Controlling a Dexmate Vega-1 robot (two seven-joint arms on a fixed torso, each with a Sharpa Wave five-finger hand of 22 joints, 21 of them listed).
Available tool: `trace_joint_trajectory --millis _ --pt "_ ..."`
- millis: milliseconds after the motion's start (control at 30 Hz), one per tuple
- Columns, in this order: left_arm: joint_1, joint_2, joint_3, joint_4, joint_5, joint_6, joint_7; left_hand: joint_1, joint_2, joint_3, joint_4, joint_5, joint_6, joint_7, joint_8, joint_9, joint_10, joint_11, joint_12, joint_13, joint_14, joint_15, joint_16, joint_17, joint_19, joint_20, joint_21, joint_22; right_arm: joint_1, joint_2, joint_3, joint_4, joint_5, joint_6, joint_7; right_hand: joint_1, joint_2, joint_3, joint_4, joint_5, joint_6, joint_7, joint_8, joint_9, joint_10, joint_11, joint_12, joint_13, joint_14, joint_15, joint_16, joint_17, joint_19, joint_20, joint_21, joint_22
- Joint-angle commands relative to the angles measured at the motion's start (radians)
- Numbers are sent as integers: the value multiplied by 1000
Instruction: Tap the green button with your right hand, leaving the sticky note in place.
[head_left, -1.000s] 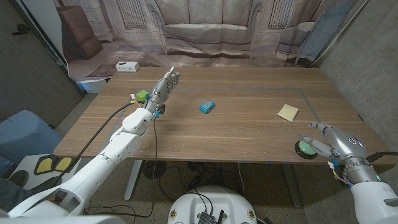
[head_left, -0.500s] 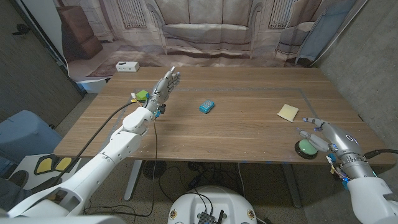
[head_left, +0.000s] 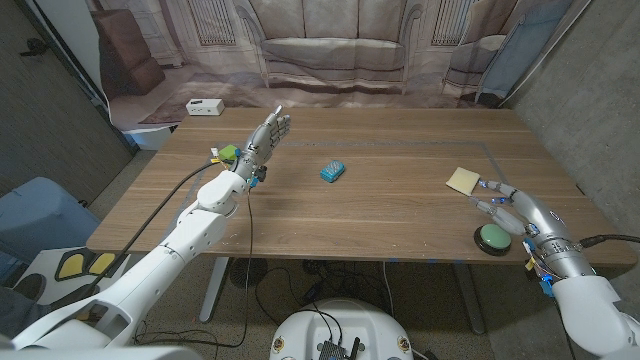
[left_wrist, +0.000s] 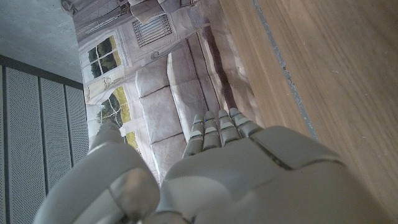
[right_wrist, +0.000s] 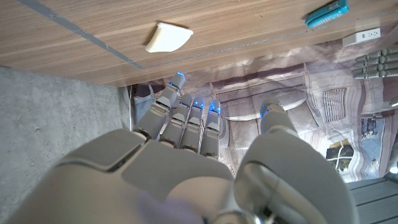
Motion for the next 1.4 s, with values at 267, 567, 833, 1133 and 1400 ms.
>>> trace_joint_trajectory --millis 267,567,833,1133,1400 --pt "8 5 1 -14 -1 9 3 0 12 -1 -5 -3 9 -3 -2 2 3 -1 -2 2 2 -5 -2 5 -3 2 2 5 89 -35 -19 94 159 130 39 -7 2 13 -3 -2 -10 0 -4 3 -12 1 -3 3 -17 9 -5 4 -16 -1 -5 3" --pt "8 5 4 -12 -2 10 -3 0 12 -2 -5 -3 9 -4 -2 2 3 -4 -2 2 3 -5 -1 5 -3 2 2 5 129 -55 -31 134 241 169 67 -7 1 16 -3 -2 -25 0 -8 3 -20 4 -4 3 -25 12 -7 4 -23 1 -6 3" --pt "3 0 5 5 -7 2 -14 0 12 -2 -6 -4 12 -8 -1 2 3 -1 -3 2 3 -7 -2 5 -4 3 2 5 210 -72 -74 187 338 218 92 -11 1 18 -2 -4 -38 -8 -10 3 -20 2 -2 4 -2 8 4 6 -6 3 1 3" --pt "6 5 -2 12 -14 -4 -22 -1 13 -2 -7 -4 13 -11 -1 2 4 -5 -2 2 4 -7 -1 5 -5 3 1 5 290 -106 -129 237 435 235 114 -14 0 19 -1 -5 -50 -9 -12 3 -26 4 -3 4 7 8 8 7 -1 4 3 3" --pt "8 13 -10 16 -23 -4 -28 -1 14 -3 -7 -4 15 -12 0 2 4 -7 -3 2 4 -7 -1 5 -5 4 1 5 336 -133 -167 264 501 240 121 -17 0 21 0 -6 -53 -6 -9 4 -24 7 0 4 29 4 17 9 11 7 7 3"
